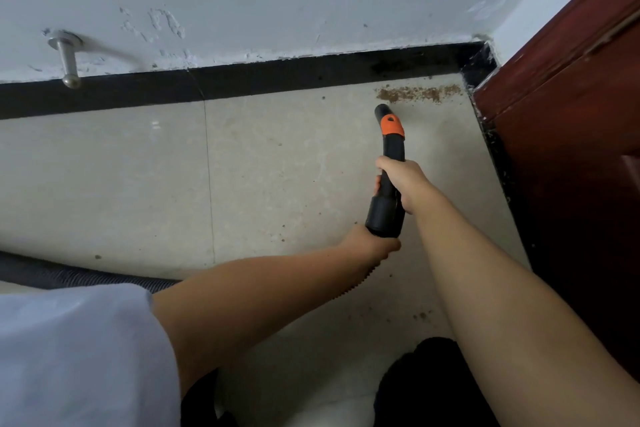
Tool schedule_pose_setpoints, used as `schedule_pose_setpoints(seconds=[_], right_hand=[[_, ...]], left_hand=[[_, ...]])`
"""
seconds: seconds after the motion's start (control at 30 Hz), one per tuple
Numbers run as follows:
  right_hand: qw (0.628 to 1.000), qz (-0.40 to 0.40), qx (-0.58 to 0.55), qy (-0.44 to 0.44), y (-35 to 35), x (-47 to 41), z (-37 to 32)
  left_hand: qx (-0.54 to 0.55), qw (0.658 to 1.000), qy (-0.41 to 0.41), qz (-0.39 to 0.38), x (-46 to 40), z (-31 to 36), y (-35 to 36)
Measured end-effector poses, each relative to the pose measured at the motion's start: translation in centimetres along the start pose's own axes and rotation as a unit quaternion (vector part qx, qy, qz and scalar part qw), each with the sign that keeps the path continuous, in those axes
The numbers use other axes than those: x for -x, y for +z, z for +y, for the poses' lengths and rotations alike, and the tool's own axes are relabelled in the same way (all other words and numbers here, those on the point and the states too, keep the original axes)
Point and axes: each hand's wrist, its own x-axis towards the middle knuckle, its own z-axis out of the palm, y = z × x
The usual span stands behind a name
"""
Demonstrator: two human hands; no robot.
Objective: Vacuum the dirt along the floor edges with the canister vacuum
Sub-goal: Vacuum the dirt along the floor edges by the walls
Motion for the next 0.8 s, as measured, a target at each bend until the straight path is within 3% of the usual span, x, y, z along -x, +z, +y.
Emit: schedule_pose_setpoints(seconds=[0.3,0.57,0.8], right_hand=[[0.999,0.037,-0.038,0.014,-5.6,-2.3,-0.3],[0.998,0.024,-0.058,0.015,-6.2,-2.6,-0.1],[1.0,-0.019,0.024,0.003,-5.6,-1.8,0.2]], left_hand=[[-0.042,0.998,-0.011,-0.043,-1.8,2.5,4.0],[-0.056,0.998,-0.011,-0.031,-2.2,2.3,4.9],[-0.022,0.999,0.011,-0.041,-0.9,1.1,5.2]])
